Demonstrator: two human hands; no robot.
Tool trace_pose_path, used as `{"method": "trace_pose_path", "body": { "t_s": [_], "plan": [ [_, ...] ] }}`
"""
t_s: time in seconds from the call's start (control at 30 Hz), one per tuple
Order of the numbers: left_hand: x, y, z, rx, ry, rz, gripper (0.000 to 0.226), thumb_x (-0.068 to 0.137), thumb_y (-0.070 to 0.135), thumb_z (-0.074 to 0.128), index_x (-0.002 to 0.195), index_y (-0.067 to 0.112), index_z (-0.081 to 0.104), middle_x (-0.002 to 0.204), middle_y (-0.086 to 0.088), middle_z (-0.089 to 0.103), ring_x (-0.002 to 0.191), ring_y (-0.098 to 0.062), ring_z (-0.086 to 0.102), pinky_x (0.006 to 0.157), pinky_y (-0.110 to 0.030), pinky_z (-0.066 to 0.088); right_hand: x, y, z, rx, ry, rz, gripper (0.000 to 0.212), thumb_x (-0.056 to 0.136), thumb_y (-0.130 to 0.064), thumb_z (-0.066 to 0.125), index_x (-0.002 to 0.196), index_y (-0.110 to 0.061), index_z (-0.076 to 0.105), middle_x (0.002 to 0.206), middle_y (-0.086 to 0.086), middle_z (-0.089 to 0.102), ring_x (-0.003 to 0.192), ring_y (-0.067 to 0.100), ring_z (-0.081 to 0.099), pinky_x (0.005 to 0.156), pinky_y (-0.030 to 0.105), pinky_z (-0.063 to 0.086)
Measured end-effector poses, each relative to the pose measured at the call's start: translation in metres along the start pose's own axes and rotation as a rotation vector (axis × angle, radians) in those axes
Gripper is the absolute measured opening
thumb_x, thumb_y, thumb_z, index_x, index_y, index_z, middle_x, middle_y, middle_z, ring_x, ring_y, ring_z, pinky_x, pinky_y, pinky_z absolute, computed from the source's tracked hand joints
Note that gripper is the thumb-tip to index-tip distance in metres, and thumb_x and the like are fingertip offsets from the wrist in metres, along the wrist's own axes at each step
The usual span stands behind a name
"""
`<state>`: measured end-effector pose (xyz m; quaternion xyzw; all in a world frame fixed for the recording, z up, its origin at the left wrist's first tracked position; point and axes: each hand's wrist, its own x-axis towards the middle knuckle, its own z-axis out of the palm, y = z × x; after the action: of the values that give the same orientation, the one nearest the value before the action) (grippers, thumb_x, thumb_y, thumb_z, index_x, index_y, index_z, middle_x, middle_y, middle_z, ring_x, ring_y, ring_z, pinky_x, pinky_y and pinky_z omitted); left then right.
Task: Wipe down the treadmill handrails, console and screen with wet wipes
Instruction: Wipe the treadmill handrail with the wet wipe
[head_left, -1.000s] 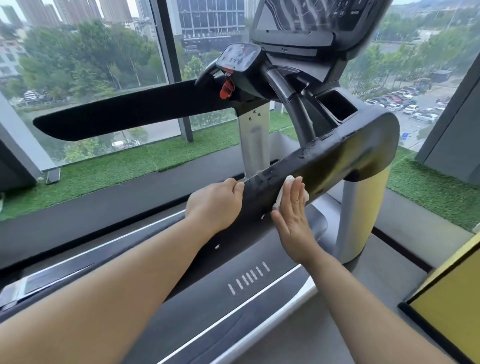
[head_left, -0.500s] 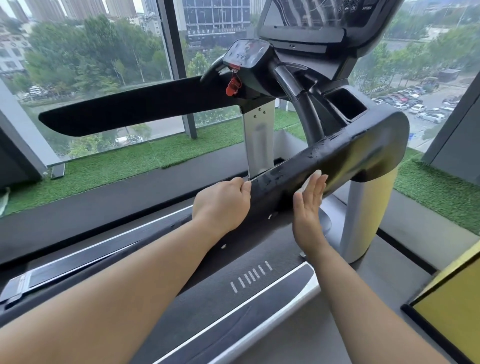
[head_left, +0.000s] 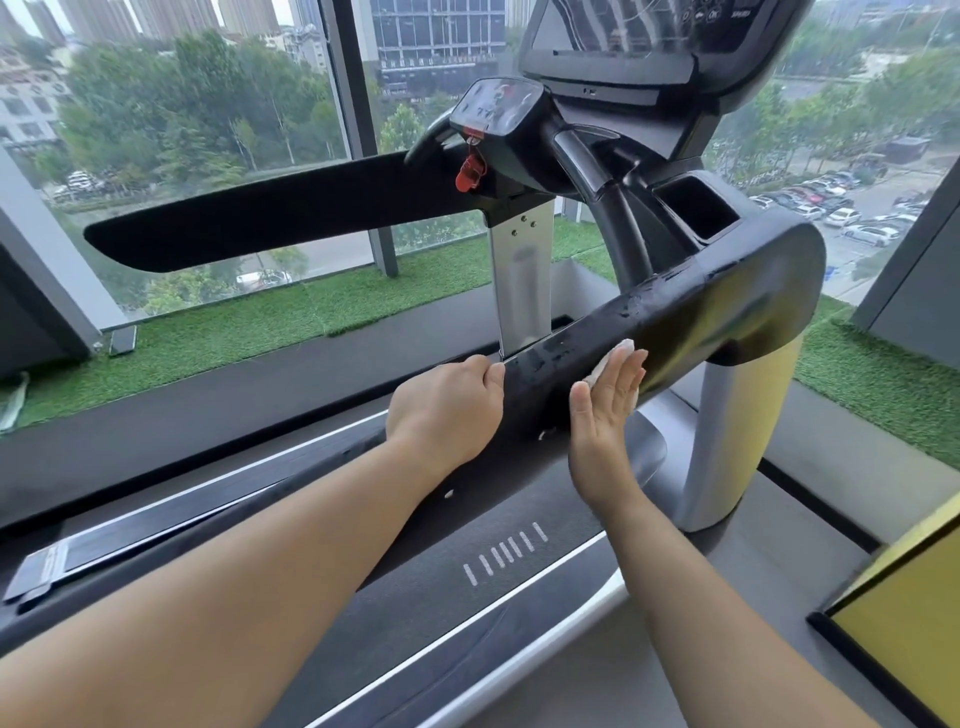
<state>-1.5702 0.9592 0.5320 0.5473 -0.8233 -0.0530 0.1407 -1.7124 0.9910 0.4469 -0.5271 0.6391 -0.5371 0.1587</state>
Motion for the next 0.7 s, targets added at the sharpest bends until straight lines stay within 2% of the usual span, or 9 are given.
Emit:
{"method": "trace_pose_path", "body": {
  "t_s": [0.1,0.2,0.27,0.33,0.43,0.53,0.6,0.63,0.7],
  "plan": [
    [0.001,0.000,0.000,0.005,0.008,-0.003,0.040,0.101,0.041,0.021,0.099,0.020,0.055,0.101,-0.002,0.065,0.096,-0.028,0.058,0.071,-0.033,0.038,-0.029,-0.008,0.015,-0.080,-0.130,-0.156,0.063,0.094,-0.052,0.017,0.139,-0.032,-0.023,0.144,-0.015,-0.040,0.134,0.004,-0.037,0.106,0.015,-0.025],
    [0.001,0.000,0.001,0.005,0.011,-0.002,0.040,0.101,0.041,0.022,0.097,0.020,0.055,0.100,-0.003,0.065,0.096,-0.029,0.058,0.070,-0.033,0.037,-0.033,0.018,0.003,-0.289,-0.208,-0.322,0.066,0.095,-0.061,0.010,0.145,-0.026,-0.015,0.145,-0.020,-0.040,0.139,0.008,-0.031,0.110,0.021,-0.022],
    [0.000,0.000,0.000,0.005,0.005,0.001,0.039,0.101,0.041,0.021,0.096,0.019,0.053,0.099,-0.003,0.065,0.093,-0.029,0.057,0.069,-0.033,0.037,-0.017,0.027,-0.008,-0.298,-0.183,-0.288,0.065,0.095,-0.061,0.008,0.145,-0.026,-0.012,0.149,-0.016,-0.034,0.139,0.006,-0.030,0.111,0.020,-0.021],
    [-0.001,0.000,-0.001,0.007,-0.004,0.004,0.038,0.102,0.040,0.021,0.091,0.019,0.050,0.096,-0.003,0.065,0.086,-0.028,0.054,0.067,-0.033,0.036,-0.004,0.020,-0.012,-0.146,-0.103,-0.150,0.060,0.094,-0.055,0.012,0.142,-0.031,-0.016,0.150,-0.012,-0.030,0.138,0.004,-0.032,0.110,0.018,-0.021],
    [-0.001,0.001,-0.002,0.003,-0.003,0.002,0.035,0.102,0.040,0.021,0.087,0.021,0.046,0.094,-0.003,0.064,0.085,-0.028,0.054,0.067,-0.032,0.034,-0.010,-0.006,0.002,-0.002,-0.055,-0.024,0.062,0.094,-0.048,0.017,0.139,-0.031,-0.021,0.145,-0.014,-0.035,0.135,0.006,-0.036,0.104,0.011,-0.025],
    [0.000,0.001,-0.001,-0.002,0.001,0.000,0.034,0.101,0.041,0.021,0.086,0.023,0.045,0.096,-0.004,0.065,0.093,-0.029,0.057,0.068,-0.033,0.035,-0.038,-0.005,0.016,-0.147,-0.188,-0.220,0.066,0.094,-0.060,0.013,0.140,-0.033,-0.025,0.142,-0.017,-0.043,0.135,0.007,-0.037,0.107,0.018,-0.025],
    [0.000,0.001,-0.001,0.001,0.004,0.005,0.033,0.101,0.041,0.021,0.084,0.023,0.044,0.096,-0.004,0.065,0.092,-0.030,0.057,0.068,-0.033,0.036,-0.038,0.013,0.005,-0.282,-0.232,-0.333,0.063,0.092,-0.066,0.004,0.140,-0.041,-0.028,0.145,-0.019,-0.041,0.138,0.008,-0.032,0.110,0.021,-0.023],
    [-0.001,0.001,-0.001,0.003,0.006,0.009,0.034,0.101,0.041,0.021,0.084,0.022,0.043,0.095,-0.004,0.064,0.091,-0.030,0.057,0.068,-0.033,0.036,-0.031,0.021,-0.001,-0.306,-0.234,-0.336,0.061,0.092,-0.066,0.003,0.140,-0.043,-0.027,0.145,-0.021,-0.039,0.138,0.006,-0.031,0.110,0.020,-0.023],
    [-0.001,0.000,-0.001,0.007,0.000,0.009,0.035,0.102,0.040,0.021,0.084,0.021,0.044,0.093,-0.004,0.064,0.087,-0.029,0.055,0.067,-0.033,0.037,-0.013,0.025,-0.013,-0.214,-0.192,-0.221,0.057,0.094,-0.060,0.008,0.140,-0.040,-0.020,0.147,-0.020,-0.033,0.137,0.002,-0.032,0.109,0.017,-0.022]
  ]
}}
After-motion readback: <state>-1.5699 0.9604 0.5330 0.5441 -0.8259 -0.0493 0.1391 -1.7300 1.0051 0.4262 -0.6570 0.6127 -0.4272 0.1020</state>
